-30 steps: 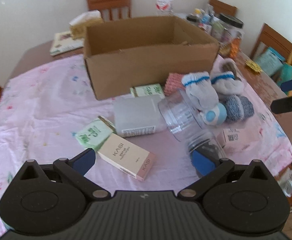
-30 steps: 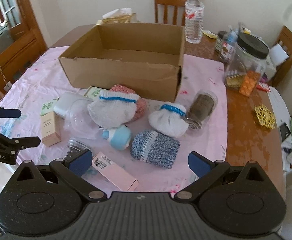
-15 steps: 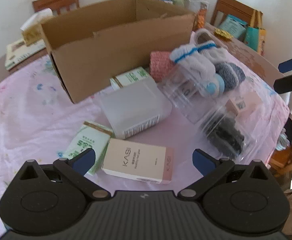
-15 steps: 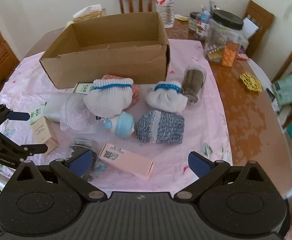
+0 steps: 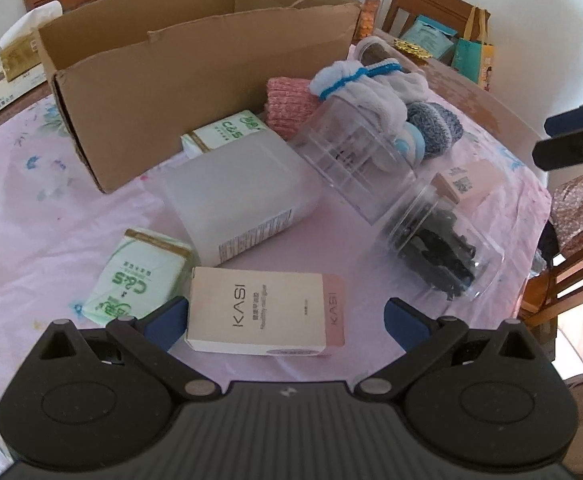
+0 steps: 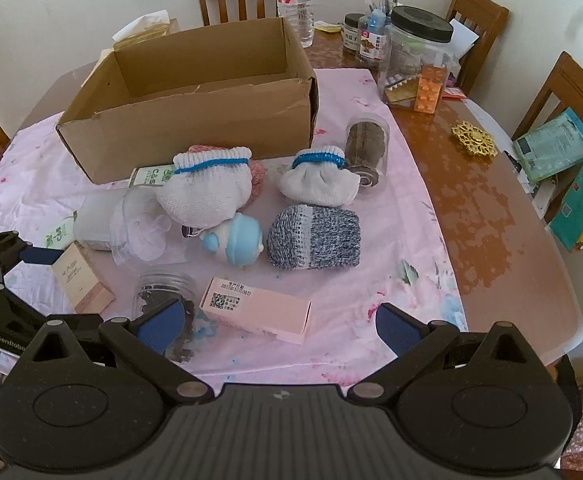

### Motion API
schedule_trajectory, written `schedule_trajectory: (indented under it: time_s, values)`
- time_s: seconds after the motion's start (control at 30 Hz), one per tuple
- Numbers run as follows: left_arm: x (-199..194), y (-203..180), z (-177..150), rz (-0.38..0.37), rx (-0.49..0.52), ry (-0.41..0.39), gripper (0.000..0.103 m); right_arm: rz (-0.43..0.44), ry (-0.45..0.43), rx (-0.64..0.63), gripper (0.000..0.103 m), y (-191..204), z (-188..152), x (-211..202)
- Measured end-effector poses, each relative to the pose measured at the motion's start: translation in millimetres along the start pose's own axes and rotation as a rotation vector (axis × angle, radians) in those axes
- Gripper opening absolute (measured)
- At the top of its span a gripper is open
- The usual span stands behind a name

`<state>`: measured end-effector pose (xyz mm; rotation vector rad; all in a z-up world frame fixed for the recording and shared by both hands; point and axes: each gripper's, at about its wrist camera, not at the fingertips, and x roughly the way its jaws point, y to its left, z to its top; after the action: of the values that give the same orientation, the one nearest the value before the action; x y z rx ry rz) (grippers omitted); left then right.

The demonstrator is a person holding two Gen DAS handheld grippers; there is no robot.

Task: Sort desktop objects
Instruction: 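Lower the right gripper to the gray knit sock while the left gripper approaches the cream KASI box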

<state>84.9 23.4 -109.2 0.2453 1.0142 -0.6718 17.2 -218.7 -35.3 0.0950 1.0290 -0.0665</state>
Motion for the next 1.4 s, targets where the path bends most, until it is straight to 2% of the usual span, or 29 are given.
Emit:
schedule_trajectory:
  time_s: [0.43,0.63,0.83,0.97,1.13,1.23,1.4]
  values:
    - [13.8,2.8,-0.2,0.076,-0.082,0.008,0.1,-0.005,-0.037,-0.025,0.103,-31.9,31.6,33.2]
    - [15.6,0.3,2.7,0.109,-0.105,0.012,0.101,0.017,-0.016,-0.022,0.103,-41.4,54.5,75.5]
    - [18.6,-4.3,4.8,0.143,-0.098,0.027,0.102,0.023,0.048,-0.037,0.103,-46.5,56.9,111.2]
    - [20.8,-7.2,7.1,0.162,-0.094,0.042,0.102,0.07,0.057,0.001,0.103,-62.5,54.6,113.6]
    - [22.6,-9.4,8.6,0.18,-0.093,0.049,0.102,0.035,0.055,0.0,0.103,-75.7,56.7,107.8]
    - [23.3,-9.3,9.3,0.184,-0.098,0.053,0.102,0.058,0.073,0.0,0.103,-71.7,58.5,110.6]
    - [24.6,-9.8,10.6,0.192,-0.11,0.053,0.102,0.036,0.107,-0.046,0.103,-61.3,56.8,125.5]
